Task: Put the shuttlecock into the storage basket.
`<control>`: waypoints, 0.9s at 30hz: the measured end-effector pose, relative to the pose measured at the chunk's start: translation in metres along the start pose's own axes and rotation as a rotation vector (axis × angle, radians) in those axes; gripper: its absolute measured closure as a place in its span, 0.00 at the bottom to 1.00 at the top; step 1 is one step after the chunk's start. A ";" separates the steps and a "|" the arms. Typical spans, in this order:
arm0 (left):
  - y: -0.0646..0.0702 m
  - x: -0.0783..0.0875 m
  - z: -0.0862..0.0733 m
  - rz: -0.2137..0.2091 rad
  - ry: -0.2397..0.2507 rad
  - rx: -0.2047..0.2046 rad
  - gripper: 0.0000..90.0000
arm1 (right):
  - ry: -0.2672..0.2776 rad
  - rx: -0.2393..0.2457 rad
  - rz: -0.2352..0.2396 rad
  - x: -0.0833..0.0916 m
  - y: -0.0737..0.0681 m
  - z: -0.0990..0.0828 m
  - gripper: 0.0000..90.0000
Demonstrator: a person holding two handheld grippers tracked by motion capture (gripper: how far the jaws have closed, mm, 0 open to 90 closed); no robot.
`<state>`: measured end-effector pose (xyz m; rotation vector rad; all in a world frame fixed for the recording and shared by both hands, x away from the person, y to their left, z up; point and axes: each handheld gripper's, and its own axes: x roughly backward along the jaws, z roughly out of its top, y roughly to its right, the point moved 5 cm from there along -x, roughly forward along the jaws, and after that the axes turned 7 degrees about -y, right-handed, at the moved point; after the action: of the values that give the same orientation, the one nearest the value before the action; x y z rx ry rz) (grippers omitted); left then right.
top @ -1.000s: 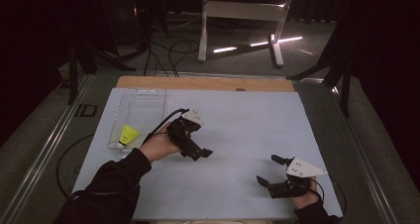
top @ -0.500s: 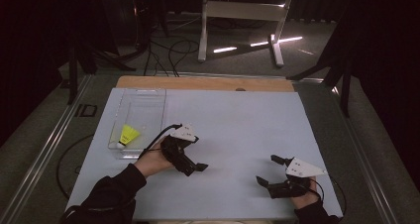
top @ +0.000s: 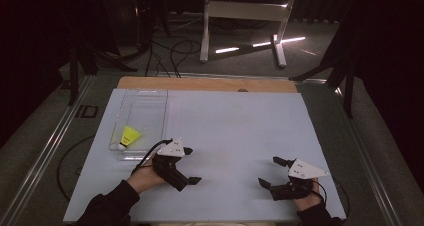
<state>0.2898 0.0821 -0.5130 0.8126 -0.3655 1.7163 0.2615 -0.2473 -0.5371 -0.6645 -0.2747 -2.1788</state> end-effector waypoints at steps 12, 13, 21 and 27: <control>0.012 0.012 -0.025 -0.003 0.086 0.024 0.00 | 0.001 0.005 0.000 0.000 -0.001 0.000 0.10; 0.012 0.014 -0.027 0.004 0.093 0.030 0.00 | 0.002 0.005 0.000 0.000 0.000 0.000 0.10; 0.010 0.028 -0.045 0.002 0.121 0.042 0.00 | -0.006 0.001 -0.008 -0.001 0.002 -0.001 0.10; 0.005 0.035 -0.062 0.044 0.130 0.087 0.00 | -0.006 0.001 -0.006 -0.001 0.002 -0.001 0.10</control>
<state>0.2608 0.1449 -0.5328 0.7563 -0.2232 1.8266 0.2630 -0.2489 -0.5386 -0.6700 -0.2810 -2.1824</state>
